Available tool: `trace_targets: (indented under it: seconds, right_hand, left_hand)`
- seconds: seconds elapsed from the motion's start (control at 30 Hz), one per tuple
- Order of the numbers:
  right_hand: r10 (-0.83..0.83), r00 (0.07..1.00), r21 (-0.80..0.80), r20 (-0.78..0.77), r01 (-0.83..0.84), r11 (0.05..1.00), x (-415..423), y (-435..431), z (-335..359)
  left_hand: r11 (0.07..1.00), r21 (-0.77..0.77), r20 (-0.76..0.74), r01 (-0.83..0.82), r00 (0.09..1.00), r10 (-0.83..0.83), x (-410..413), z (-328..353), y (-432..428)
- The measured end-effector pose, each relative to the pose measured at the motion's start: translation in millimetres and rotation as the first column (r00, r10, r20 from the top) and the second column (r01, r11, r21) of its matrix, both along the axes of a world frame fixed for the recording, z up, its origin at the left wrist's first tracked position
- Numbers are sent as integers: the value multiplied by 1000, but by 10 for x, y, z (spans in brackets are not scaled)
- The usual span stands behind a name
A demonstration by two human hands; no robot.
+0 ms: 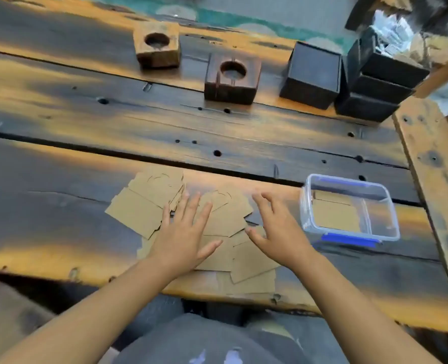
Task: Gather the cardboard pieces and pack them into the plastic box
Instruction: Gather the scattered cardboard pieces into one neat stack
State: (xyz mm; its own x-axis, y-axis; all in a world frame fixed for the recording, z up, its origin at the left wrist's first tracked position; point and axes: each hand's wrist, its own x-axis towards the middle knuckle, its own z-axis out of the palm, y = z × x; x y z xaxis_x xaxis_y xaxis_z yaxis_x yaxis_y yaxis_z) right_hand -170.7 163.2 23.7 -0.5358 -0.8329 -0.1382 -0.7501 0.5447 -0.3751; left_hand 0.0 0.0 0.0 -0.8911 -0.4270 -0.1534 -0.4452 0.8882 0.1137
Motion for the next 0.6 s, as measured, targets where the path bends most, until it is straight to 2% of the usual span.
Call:
trace_targets:
  seconds: [0.13,0.27,0.47,0.6]
  right_hand:
    - [11,996,169,93,-27,985,133,46,-268]
    - [-41,982,264,182,-8,965,200,130,-485]
    - [-95,958,341,270,-3,940,212,292,-671]
    - [-56,963,358,265,-44,933,164,340,-703]
  left_hand:
    - [998,59,147,-4,989,-4,241,-343,71]
    - [977,200,269,-69,963,13,464,-546,207]
    - [956,262,302,-133,952,49,639,-609,323]
    - [937,286,274,-201,954,121,570,-604,375]
